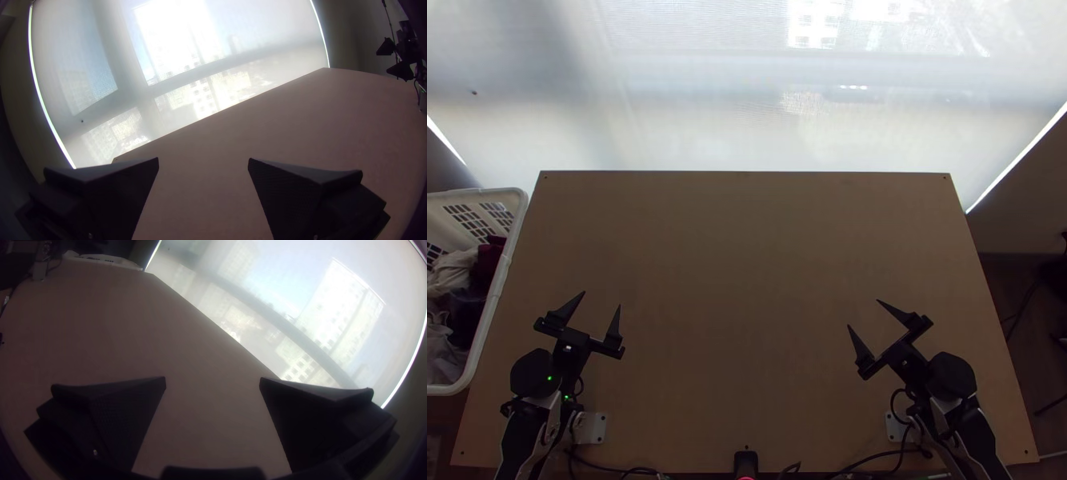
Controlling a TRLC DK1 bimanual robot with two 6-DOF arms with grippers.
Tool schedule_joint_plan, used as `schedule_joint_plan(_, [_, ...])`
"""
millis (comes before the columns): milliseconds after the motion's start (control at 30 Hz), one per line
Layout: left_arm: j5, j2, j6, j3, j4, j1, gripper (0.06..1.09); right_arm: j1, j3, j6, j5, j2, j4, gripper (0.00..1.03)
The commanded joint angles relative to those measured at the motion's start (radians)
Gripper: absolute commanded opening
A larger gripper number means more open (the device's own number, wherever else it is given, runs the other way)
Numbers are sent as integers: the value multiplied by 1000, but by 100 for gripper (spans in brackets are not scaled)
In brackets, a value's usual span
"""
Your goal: Fold the t-shirt
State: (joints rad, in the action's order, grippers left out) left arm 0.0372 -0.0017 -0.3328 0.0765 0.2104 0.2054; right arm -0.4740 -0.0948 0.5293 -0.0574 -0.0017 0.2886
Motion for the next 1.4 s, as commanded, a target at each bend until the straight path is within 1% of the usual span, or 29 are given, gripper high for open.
schedule_joint_plan(0, [0,0,0,0,0,0,104,0,0,0,1,0,0,98])
schedule_joint_plan(533, [0,0,0,0,0,0,104,0,0,0,-1,0,0,98])
schedule_joint_plan(567, [0,0,0,0,0,0,104,-11,0,-5,-13,0,3,98])
schedule_joint_plan(633, [0,0,0,0,0,0,104,-46,0,-6,-71,0,18,98])
schedule_joint_plan(667, [-2,0,3,0,0,2,104,-60,0,-11,-79,0,20,98])
schedule_joint_plan(733, [-5,0,90,0,0,12,104,-84,0,-26,-81,0,20,98])
schedule_joint_plan(800, [-25,0,101,0,4,52,104,-89,0,-26,-81,0,20,98])
schedule_joint_plan(900, [-25,0,135,0,3,143,104,-89,0,-28,-81,0,20,98])
schedule_joint_plan(1000, [-25,0,136,0,6,186,104,-87,0,-28,-81,0,20,98])
schedule_joint_plan(1367, [-25,0,136,0,6,183,104,-103,0,-28,-90,0,20,98])
